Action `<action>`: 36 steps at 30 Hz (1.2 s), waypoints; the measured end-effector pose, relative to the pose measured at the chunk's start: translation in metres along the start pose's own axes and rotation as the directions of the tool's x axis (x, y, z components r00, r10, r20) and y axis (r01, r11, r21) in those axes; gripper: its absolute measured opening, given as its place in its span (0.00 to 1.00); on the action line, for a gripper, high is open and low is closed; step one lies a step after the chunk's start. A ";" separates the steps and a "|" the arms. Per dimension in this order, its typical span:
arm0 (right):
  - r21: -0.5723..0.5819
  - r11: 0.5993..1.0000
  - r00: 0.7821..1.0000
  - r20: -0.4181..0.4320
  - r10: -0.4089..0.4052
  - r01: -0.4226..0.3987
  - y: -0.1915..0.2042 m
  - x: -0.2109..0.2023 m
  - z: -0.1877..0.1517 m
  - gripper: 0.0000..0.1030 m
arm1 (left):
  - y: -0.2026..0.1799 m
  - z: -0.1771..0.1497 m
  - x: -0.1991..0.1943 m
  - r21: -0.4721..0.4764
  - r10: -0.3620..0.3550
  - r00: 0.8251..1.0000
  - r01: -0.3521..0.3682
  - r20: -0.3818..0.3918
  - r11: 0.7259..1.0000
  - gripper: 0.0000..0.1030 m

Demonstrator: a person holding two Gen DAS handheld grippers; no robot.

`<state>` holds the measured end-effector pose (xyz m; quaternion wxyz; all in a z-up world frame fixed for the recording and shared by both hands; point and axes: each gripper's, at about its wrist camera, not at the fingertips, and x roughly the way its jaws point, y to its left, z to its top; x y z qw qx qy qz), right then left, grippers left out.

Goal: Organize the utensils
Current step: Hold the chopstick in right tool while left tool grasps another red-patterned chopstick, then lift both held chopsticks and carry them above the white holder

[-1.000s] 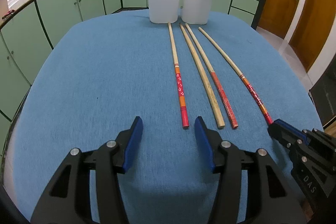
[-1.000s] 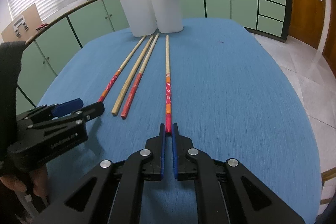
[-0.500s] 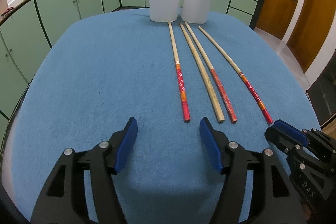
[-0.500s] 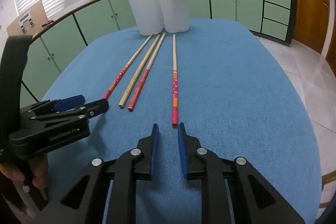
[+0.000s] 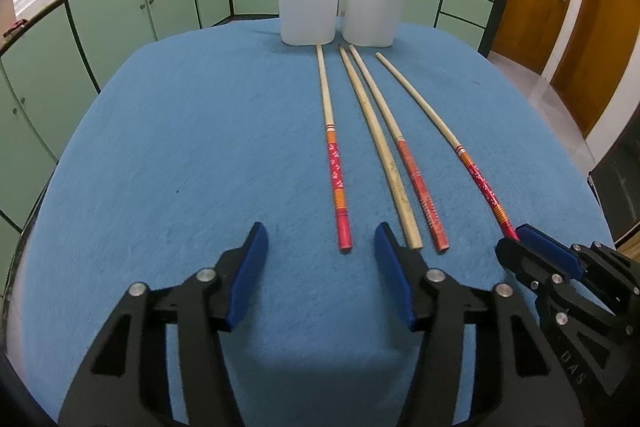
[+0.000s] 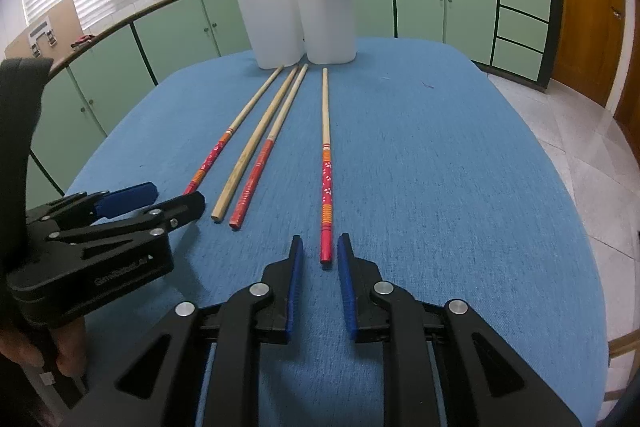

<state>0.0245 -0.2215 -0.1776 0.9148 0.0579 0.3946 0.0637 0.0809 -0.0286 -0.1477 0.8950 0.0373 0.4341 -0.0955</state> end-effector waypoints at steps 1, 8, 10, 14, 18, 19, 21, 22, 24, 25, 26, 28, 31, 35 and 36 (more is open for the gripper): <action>0.001 1.000 1.000 -0.001 -0.001 0.001 0.000 0.000 0.000 0.17 | -0.001 0.000 0.000 0.004 -0.003 1.000 0.003 0.001 1.000 0.43; 0.014 1.000 1.000 -0.003 -0.007 0.007 -0.002 0.001 0.001 0.06 | -0.010 -0.001 -0.001 0.036 -0.028 1.000 0.028 0.004 0.999 0.06; 0.014 1.000 1.000 -0.002 -0.008 0.008 -0.002 0.001 0.002 0.05 | -0.008 -0.001 -0.002 0.022 -0.035 0.999 0.035 0.003 0.999 0.05; 0.004 1.000 1.000 0.008 -0.014 0.014 -0.002 -0.005 0.004 0.05 | -0.001 0.001 -0.014 0.025 -0.023 0.999 0.023 0.024 0.999 0.05; -0.008 1.000 0.998 0.059 -0.023 0.023 -0.004 -0.024 0.016 0.05 | 0.006 0.009 -0.041 0.055 0.017 0.996 -0.022 0.084 0.998 0.05; -0.010 1.000 0.997 0.071 -0.023 0.024 -0.004 -0.029 0.019 0.05 | 0.008 0.013 -0.048 0.061 0.030 0.995 -0.036 0.095 0.998 0.05; -0.025 0.999 0.994 0.105 -0.037 0.040 -0.004 -0.043 0.028 0.05 | 0.012 0.019 -0.062 0.062 0.039 0.992 -0.047 0.124 0.997 0.05; -0.031 0.999 0.992 0.119 -0.039 0.043 -0.004 -0.049 0.033 0.05 | 0.013 0.023 -0.071 0.065 0.039 0.989 -0.048 0.144 0.997 0.05; -0.037 0.998 0.987 0.157 -0.040 0.046 -0.005 -0.063 0.044 0.05 | 0.014 0.032 -0.085 0.075 0.044 0.983 -0.058 0.176 0.996 0.05; -0.041 0.998 0.983 0.179 -0.042 0.050 -0.005 -0.071 0.051 0.05 | 0.015 0.038 -0.093 0.082 0.046 0.981 -0.062 0.188 0.995 0.05; -0.045 0.998 0.981 0.191 -0.042 0.051 -0.004 -0.075 0.056 0.05 | 0.016 0.043 -0.099 0.083 0.044 0.980 -0.061 0.196 0.995 0.05; -0.049 0.998 0.974 0.222 -0.036 0.048 -0.003 -0.086 0.067 0.05 | 0.019 0.051 -0.113 0.078 0.029 0.974 -0.048 0.225 0.996 0.05; -0.065 0.997 0.962 0.271 -0.025 0.045 -0.001 -0.103 0.084 0.05 | 0.022 0.064 -0.130 0.079 0.006 0.963 -0.029 0.271 0.997 0.05; -0.065 0.998 0.952 0.305 0.008 0.012 -0.002 -0.113 0.105 0.05 | 0.027 0.085 -0.143 0.068 -0.021 0.950 0.000 0.311 0.998 0.05; -0.065 0.998 0.950 0.313 0.015 0.006 -0.002 -0.115 0.110 0.05 | 0.027 0.089 -0.144 0.064 -0.027 0.947 0.007 0.319 0.998 0.05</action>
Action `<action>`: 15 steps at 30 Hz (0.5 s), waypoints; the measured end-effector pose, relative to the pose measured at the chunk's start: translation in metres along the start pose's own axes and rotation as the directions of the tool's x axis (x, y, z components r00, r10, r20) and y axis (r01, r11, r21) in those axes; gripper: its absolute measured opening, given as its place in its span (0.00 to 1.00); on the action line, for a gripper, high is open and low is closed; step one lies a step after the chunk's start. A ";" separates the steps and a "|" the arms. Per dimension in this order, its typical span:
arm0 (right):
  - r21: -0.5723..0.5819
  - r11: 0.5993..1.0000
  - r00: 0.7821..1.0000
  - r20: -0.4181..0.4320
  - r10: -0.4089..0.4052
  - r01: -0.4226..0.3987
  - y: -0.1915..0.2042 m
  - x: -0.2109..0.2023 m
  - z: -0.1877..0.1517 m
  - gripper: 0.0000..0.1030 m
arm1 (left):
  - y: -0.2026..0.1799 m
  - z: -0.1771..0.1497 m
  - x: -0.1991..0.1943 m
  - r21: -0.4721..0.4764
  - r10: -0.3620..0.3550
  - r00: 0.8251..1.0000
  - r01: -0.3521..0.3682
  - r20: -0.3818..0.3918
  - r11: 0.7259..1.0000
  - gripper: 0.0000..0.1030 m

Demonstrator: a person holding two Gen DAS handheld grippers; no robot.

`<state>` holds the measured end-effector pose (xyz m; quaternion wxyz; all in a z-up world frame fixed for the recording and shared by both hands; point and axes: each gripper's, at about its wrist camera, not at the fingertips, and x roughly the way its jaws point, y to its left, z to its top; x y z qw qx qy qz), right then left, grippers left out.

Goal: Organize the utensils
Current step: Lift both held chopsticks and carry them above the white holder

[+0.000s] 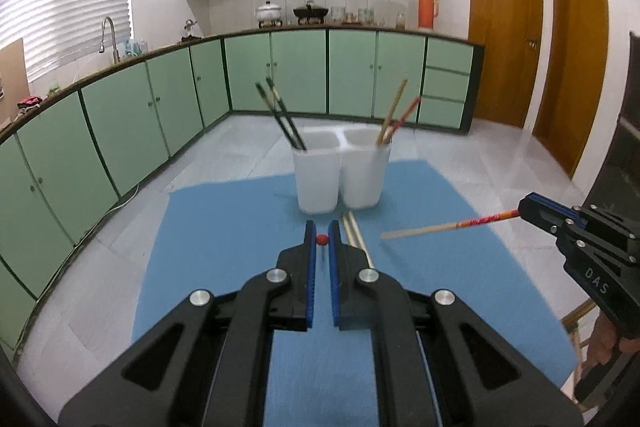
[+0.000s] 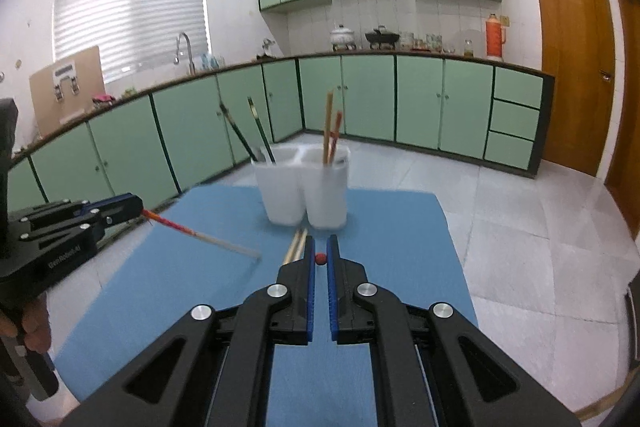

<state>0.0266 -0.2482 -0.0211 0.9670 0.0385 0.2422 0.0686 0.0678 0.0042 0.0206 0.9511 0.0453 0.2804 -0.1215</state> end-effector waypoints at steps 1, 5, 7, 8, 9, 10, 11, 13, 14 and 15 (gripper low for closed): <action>0.004 1.000 1.000 0.012 0.009 -0.009 -0.001 -0.001 0.007 0.05 | 0.000 0.003 0.000 -0.005 -0.004 1.000 0.004 0.006 1.000 0.05; 0.009 0.999 0.998 0.047 0.032 -0.033 -0.003 -0.003 0.029 0.05 | 0.002 0.019 -0.001 -0.037 -0.027 0.999 0.028 0.029 0.999 0.05; 0.006 0.999 0.998 0.059 0.037 -0.038 -0.004 -0.004 0.040 0.05 | 0.003 0.028 -0.002 -0.051 -0.039 0.998 0.041 0.044 0.998 0.05; 0.003 0.999 0.997 0.067 0.045 -0.045 -0.003 -0.004 0.046 0.05 | 0.003 0.032 -0.002 -0.053 -0.040 0.998 0.043 0.051 0.998 0.05; 0.001 0.999 0.996 0.073 0.050 -0.050 -0.003 -0.004 0.050 0.05 | 0.004 0.035 -0.003 -0.054 -0.041 0.997 0.044 0.059 0.998 0.05; -0.004 0.998 0.995 0.080 0.057 -0.057 -0.003 -0.004 0.057 0.05 | 0.004 0.041 -0.002 -0.059 -0.043 0.997 0.048 0.069 0.997 0.05; -0.008 0.998 0.995 0.085 0.060 -0.060 -0.002 -0.003 0.061 0.05 | 0.004 0.044 -0.002 -0.063 -0.046 0.996 0.051 0.074 0.997 0.05; -0.020 0.998 0.994 0.091 0.056 -0.055 0.001 -0.001 0.070 0.05 | 0.005 0.052 -0.002 -0.073 -0.051 0.994 0.058 0.092 0.996 0.05; -0.024 0.998 0.994 0.093 0.053 -0.051 0.002 0.000 0.073 0.05 | 0.005 0.056 -0.003 -0.077 -0.053 0.994 0.061 0.100 0.995 0.05; -0.028 0.998 0.994 0.096 0.051 -0.048 0.003 0.001 0.076 0.05 | 0.005 0.059 -0.003 -0.079 -0.055 0.993 0.064 0.108 0.995 0.05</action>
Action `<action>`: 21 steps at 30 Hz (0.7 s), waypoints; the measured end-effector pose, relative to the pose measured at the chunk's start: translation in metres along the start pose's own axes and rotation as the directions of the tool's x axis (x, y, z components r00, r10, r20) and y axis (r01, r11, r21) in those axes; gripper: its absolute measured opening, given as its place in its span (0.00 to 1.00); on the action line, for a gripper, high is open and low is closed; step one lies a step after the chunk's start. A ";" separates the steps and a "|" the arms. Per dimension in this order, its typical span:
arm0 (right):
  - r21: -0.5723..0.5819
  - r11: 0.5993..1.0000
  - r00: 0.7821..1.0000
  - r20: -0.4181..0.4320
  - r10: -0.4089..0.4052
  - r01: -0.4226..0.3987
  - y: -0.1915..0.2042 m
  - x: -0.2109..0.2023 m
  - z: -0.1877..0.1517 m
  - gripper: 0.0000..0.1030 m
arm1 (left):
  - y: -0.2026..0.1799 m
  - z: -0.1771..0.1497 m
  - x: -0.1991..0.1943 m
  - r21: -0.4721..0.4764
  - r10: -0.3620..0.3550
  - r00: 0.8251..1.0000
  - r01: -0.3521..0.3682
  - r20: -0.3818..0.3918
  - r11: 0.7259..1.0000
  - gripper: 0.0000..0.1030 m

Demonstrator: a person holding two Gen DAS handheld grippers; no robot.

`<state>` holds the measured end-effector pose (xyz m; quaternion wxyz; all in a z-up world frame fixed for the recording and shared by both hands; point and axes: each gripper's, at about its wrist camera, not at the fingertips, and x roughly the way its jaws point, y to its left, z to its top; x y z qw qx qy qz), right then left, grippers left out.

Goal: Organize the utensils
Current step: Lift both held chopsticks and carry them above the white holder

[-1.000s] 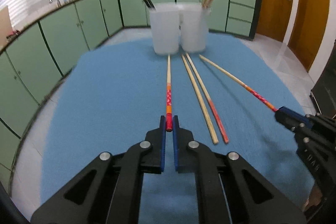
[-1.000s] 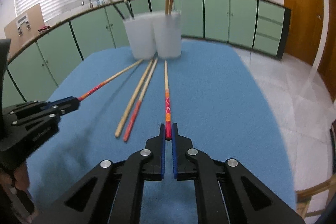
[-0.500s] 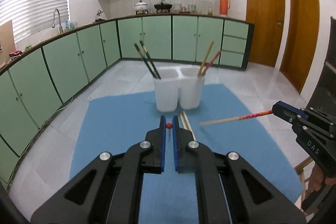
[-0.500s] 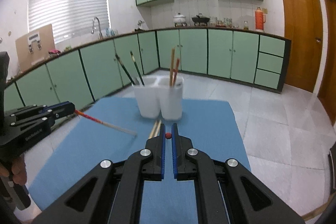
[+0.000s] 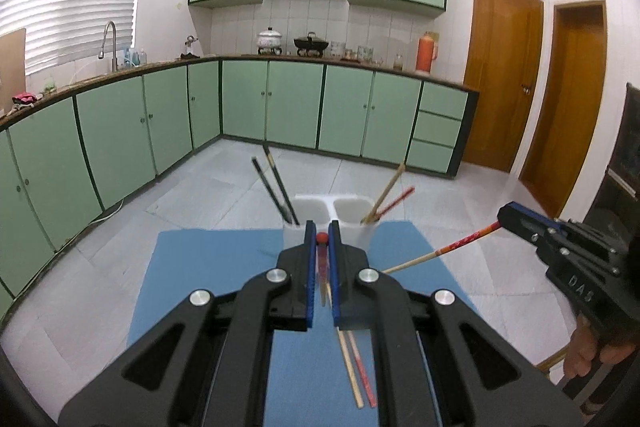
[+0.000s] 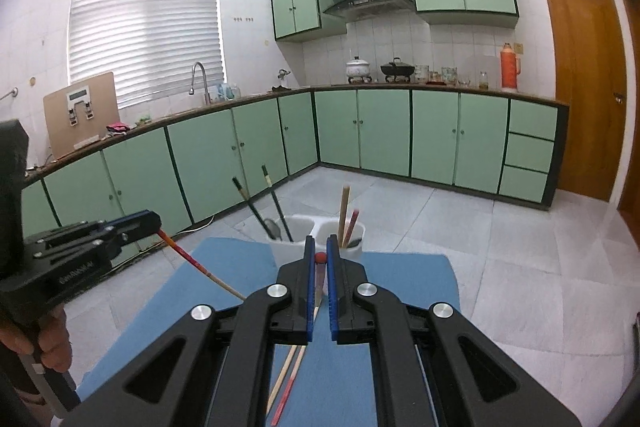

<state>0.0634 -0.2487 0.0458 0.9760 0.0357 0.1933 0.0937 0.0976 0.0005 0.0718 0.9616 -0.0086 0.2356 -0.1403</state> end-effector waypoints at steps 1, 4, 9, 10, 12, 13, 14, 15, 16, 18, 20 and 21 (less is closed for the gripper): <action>-0.002 1.000 1.000 0.005 0.001 -0.001 -0.001 0.000 0.003 0.05 | 0.000 0.004 0.000 -0.003 -0.001 1.000 0.001 0.010 1.000 0.05; -0.014 1.000 0.999 0.036 0.011 -0.010 0.001 -0.002 0.016 0.05 | -0.001 0.016 -0.003 -0.017 -0.013 0.999 0.014 0.039 1.000 0.05; -0.023 0.999 0.996 0.086 0.034 -0.032 0.001 -0.010 0.035 0.05 | -0.003 0.033 -0.017 -0.019 -0.027 0.994 0.029 0.101 0.999 0.05; -0.026 0.999 0.994 0.099 0.039 -0.036 0.001 -0.012 0.040 0.05 | -0.004 0.037 -0.020 -0.018 -0.029 0.993 0.031 0.118 0.999 0.05; -0.038 0.999 0.993 0.115 0.028 -0.023 0.002 -0.013 0.048 0.05 | -0.005 0.045 -0.022 -0.017 -0.024 0.989 0.026 0.149 1.000 0.05; -0.044 0.999 0.992 0.124 0.019 -0.014 0.003 -0.012 0.053 0.05 | -0.007 0.049 -0.022 -0.018 -0.020 0.987 0.024 0.159 1.000 0.05; -0.046 0.999 0.992 0.129 0.016 -0.010 0.003 -0.010 0.057 0.05 | -0.007 0.052 -0.020 -0.020 -0.018 0.986 0.022 0.167 1.000 0.05; -0.048 0.999 0.991 0.132 0.016 -0.010 0.004 -0.008 0.060 0.05 | -0.007 0.057 -0.018 -0.026 -0.020 0.983 0.025 0.180 0.999 0.05; -0.052 0.999 0.991 0.135 0.016 -0.009 0.004 -0.005 0.064 0.05 | -0.007 0.060 -0.016 -0.032 -0.022 0.982 0.029 0.189 0.999 0.05; -0.064 0.998 0.991 0.134 0.015 -0.006 0.007 0.004 0.070 0.05 | -0.007 0.067 -0.010 -0.041 -0.016 0.978 0.025 0.209 0.999 0.05; -0.073 0.997 0.992 0.123 0.012 -0.003 0.008 0.015 0.075 0.05 | -0.008 0.074 0.001 -0.043 0.000 0.972 0.011 0.235 0.999 0.05; -0.079 0.997 0.993 0.115 0.003 0.006 0.008 0.022 0.076 0.05 | -0.008 0.076 0.006 -0.044 0.008 0.972 0.003 0.237 0.999 0.05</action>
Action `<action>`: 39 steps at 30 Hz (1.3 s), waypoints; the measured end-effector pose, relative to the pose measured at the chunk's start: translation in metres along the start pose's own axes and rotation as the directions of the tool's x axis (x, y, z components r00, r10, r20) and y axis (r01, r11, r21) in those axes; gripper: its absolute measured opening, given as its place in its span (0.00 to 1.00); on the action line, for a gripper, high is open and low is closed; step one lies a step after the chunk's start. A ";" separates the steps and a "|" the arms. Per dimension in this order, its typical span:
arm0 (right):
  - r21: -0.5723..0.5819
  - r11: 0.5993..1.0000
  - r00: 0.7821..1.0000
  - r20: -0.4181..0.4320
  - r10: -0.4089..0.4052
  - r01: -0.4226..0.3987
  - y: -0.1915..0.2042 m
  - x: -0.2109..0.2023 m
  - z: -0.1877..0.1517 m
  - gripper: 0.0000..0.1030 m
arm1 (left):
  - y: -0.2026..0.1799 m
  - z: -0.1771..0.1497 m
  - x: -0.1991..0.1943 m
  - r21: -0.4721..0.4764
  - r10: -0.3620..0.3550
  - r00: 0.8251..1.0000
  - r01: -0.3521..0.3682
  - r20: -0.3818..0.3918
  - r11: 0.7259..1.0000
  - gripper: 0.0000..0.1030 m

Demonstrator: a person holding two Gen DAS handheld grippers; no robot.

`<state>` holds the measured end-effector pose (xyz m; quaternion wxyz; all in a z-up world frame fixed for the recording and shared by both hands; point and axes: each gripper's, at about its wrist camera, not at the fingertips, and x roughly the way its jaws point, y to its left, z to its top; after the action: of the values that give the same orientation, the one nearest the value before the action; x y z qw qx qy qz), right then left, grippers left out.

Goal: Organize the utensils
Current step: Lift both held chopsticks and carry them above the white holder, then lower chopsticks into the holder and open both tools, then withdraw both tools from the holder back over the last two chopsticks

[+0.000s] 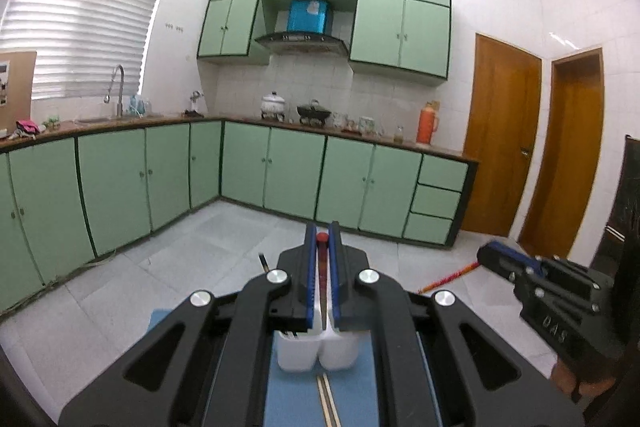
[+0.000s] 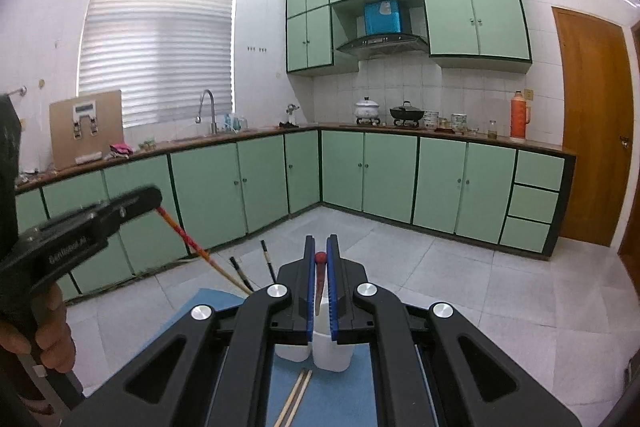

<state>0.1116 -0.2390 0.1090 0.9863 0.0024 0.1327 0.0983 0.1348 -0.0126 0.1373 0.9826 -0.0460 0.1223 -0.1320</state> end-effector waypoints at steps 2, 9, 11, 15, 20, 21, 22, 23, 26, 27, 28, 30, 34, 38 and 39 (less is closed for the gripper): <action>-0.010 1.000 0.999 -0.031 -0.015 0.015 -0.001 0.018 -0.002 0.05 | 0.002 -0.003 0.020 -0.007 0.022 1.000 -0.022 -0.018 1.000 0.05; -0.031 0.999 0.987 -0.160 -0.019 0.015 0.001 0.078 -0.023 0.05 | 0.015 -0.027 0.090 -0.012 0.073 0.989 -0.075 -0.130 0.997 0.05; -0.041 0.999 0.982 -0.188 -0.019 0.012 0.003 0.091 -0.031 0.05 | 0.019 -0.035 0.105 -0.008 0.079 0.983 -0.081 -0.163 0.997 0.05; -0.038 0.999 0.974 -0.226 -0.011 0.002 0.002 0.108 -0.041 0.05 | 0.025 -0.047 0.123 -0.013 0.073 0.973 -0.077 -0.217 0.997 0.05; -0.016 1.000 0.976 -0.217 0.012 -0.016 -0.003 0.107 -0.047 0.14 | 0.034 -0.057 0.129 -0.016 0.069 0.965 -0.076 -0.251 0.997 0.30; -0.015 1.000 0.978 -0.206 0.011 -0.014 -0.004 0.105 -0.047 0.19 | 0.037 -0.057 0.126 -0.027 0.072 0.967 -0.081 -0.243 0.996 0.44; -0.012 1.000 0.981 -0.193 0.006 -0.009 -0.005 0.100 -0.046 0.21 | 0.039 -0.056 0.123 -0.036 0.071 0.970 -0.082 -0.233 0.996 0.45; -0.008 1.000 0.984 -0.180 0.003 -0.005 -0.006 0.096 -0.044 0.24 | 0.042 -0.055 0.119 -0.044 0.069 0.972 -0.081 -0.225 0.996 0.46; 0.010 1.000 0.992 -0.127 -0.021 0.023 -0.012 0.076 -0.039 0.39 | 0.043 -0.051 0.105 -0.052 0.057 0.977 -0.069 -0.204 0.996 0.50; 0.020 0.999 0.994 -0.108 -0.032 0.034 -0.015 0.067 -0.038 0.40 | 0.043 -0.050 0.099 -0.049 0.061 0.979 -0.072 -0.195 0.996 0.52; 0.026 0.999 0.994 -0.099 -0.034 0.037 -0.016 0.062 -0.038 0.40 | 0.043 -0.050 0.090 -0.045 0.064 0.981 -0.074 -0.181 0.996 0.54; 0.041 0.998 0.996 -0.079 -0.043 0.047 -0.019 0.049 -0.039 0.42 | 0.043 -0.050 0.075 -0.041 0.068 0.984 -0.075 -0.164 0.996 0.59; 0.069 0.996 0.996 -0.068 -0.059 0.064 -0.022 0.023 -0.054 0.43 | 0.040 -0.059 0.047 -0.031 0.065 0.985 -0.071 -0.160 0.997 0.62; 0.095 0.992 0.993 -0.090 -0.076 0.084 -0.021 0.004 -0.079 0.43 | 0.038 -0.081 0.022 -0.001 0.077 0.978 -0.078 -0.196 0.997 0.63; 0.103 0.991 0.992 -0.102 -0.077 0.087 -0.020 0.001 -0.087 0.43 | 0.038 -0.087 0.017 0.003 0.078 0.976 -0.079 -0.204 0.997 0.63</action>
<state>0.0935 -0.2602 0.0245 0.9802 0.0451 0.1861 0.0503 0.1384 0.0139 0.0442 0.9692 -0.0297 0.2246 -0.0967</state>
